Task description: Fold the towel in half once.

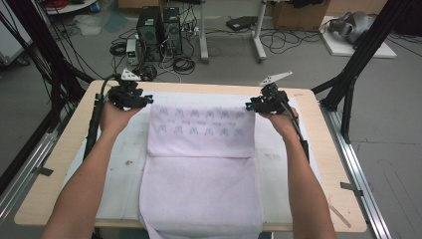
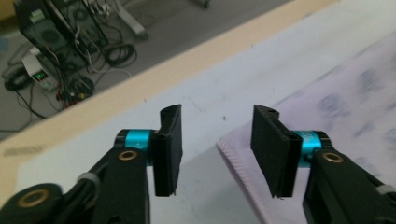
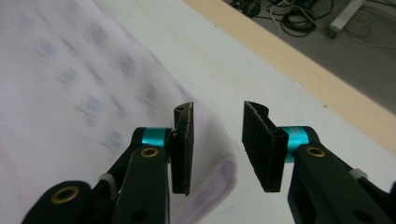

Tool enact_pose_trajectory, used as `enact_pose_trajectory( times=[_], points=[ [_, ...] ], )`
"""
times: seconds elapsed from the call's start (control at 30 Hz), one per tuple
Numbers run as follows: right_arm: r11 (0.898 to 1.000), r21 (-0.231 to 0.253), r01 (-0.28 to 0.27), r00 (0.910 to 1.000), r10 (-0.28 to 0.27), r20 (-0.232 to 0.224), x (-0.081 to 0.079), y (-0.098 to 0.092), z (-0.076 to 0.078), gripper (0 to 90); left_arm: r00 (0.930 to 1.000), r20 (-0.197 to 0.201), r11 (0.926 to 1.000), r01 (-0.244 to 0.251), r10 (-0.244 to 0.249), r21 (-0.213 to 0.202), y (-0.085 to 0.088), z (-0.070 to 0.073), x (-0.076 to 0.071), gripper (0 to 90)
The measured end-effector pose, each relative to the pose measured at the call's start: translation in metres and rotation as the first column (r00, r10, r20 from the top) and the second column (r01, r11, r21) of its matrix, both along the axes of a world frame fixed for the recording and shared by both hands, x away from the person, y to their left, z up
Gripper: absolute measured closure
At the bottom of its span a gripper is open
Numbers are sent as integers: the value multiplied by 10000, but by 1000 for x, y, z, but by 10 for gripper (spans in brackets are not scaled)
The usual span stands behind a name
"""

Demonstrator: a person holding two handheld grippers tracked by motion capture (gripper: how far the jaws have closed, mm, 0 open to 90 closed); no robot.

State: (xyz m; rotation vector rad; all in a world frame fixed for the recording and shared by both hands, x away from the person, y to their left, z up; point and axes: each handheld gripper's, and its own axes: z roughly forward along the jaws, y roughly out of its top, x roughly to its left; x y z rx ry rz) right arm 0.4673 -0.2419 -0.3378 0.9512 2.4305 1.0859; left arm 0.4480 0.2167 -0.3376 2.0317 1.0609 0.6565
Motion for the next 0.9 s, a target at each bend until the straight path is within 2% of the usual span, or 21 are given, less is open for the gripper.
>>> enact_pose_trajectory(
  times=[0.1, 0.17, 0.23, 0.3, 0.33, 0.37, 0.53, 0.57, 0.63, 0.67, 0.73, 0.8, 0.9],
  points=[
    [9997, -121, -203, 9993, 199, -316, -10, 0, -13, 570, 9991, -384, 9996, 193, -200, -199, 4, -18, -11, 494],
    [9995, -32, -326, 9958, 322, -861, -16, -1, -15, 537, 9983, -399, 9989, 407, -416, -234, 5, -26, -22, 490],
    [9985, 130, -531, 9979, 535, -362, -30, -1, -15, 558, 9969, -366, 9964, 680, -699, -499, 5, -32, -35, 480],
    [9970, 397, -664, 9969, 680, -407, -42, -1, -16, 558, 9946, -348, 9933, 951, -975, -660, 4, -39, -48, 480],
    [9956, 507, -786, 9964, 801, -288, -49, -2, -19, 565, 9917, -487, 9916, 1158, -1187, -573, 3, -41, -53, 482],
    [9947, 558, -860, 9960, 872, -201, -55, -2, -22, 570, 9906, -441, 9906, 1268, -1291, -511, 1, -44, -59, 481],
    [9921, 631, -1088, 9931, 1113, -375, -82, -1, -43, 600, 9826, -432, 9802, 1763, -1807, -902, 0, -62, -86, 535],
    [9913, 647, -1148, 9923, 1175, -397, -85, -1, -49, 604, 9793, -530, 9777, 1900, -1951, -895, 0, -65, -90, 545],
    [9923, 542, -1118, 9917, 1149, -578, -92, -1, -58, 611, 9775, -586, 9762, 1969, -2026, -907, 0, -71, -95, 569],
    [9922, 519, -1135, 9915, 1164, -586, -93, -1, -62, 616, 9735, -688, 9731, 2113, -2179, -915, 0, -76, -97, 579],
    [9939, 388, -1031, 9910, 1060, -813, -96, -2, -71, 619, 9698, -883, 9724, 2214, -2275, -734, -1, -83, -98, 596],
    [9941, 392, -1011, 9893, 1047, -1014, -97, -2, -79, 620, 9653, -1007, 9689, 2330, -2409, -836, -1, -89, -99, 617],
    [9934, -127, -1140, 9847, 1112, -1343, -97, 2, -87, 618, 9594, -1355, 9685, 2405, -2473, -643, -1, -99, -98, 632]
  ],
)
